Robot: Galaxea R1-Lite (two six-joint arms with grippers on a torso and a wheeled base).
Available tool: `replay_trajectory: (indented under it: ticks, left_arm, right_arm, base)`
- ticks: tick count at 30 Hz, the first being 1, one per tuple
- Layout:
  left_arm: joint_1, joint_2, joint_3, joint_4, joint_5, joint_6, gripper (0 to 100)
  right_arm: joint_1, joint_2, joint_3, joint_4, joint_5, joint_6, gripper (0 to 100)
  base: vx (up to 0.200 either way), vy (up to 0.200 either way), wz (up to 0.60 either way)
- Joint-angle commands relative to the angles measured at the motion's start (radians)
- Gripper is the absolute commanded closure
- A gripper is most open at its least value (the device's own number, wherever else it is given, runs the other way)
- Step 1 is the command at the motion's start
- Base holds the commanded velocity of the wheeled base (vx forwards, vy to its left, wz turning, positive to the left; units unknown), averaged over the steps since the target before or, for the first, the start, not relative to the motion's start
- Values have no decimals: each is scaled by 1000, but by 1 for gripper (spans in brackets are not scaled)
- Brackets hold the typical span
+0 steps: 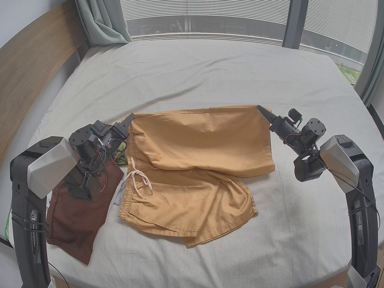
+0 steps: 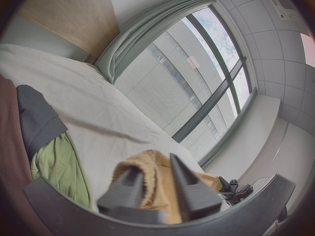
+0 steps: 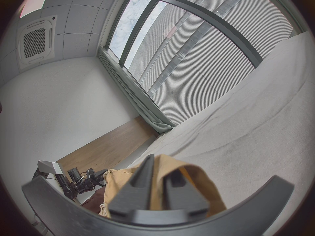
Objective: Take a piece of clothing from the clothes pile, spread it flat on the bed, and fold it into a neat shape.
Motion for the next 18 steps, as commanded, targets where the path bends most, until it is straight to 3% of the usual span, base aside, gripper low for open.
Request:
replay_trajectory:
  ticks: [1,8,13,18]
  left_arm:
    - [-2,16,-29,0,-3,-15,0]
    - [-6,14,-23,5,8,-67,0]
    - [-5,6,43,5,9,-66,0]
    - [6,-40,144,2,9,-43,0]
  right_arm:
    - [-1,9,-26,1,0,2,0]
    - [-5,0,-1,-3,0,0,0]
    - [1,-66,160,-42,0,-7,0]
    - [10,-138,339,-45,-6,-81,0]
  base:
    - [0,0,0]
    - [0,0,0]
    - [0,0,0]
    - [0,0,0]
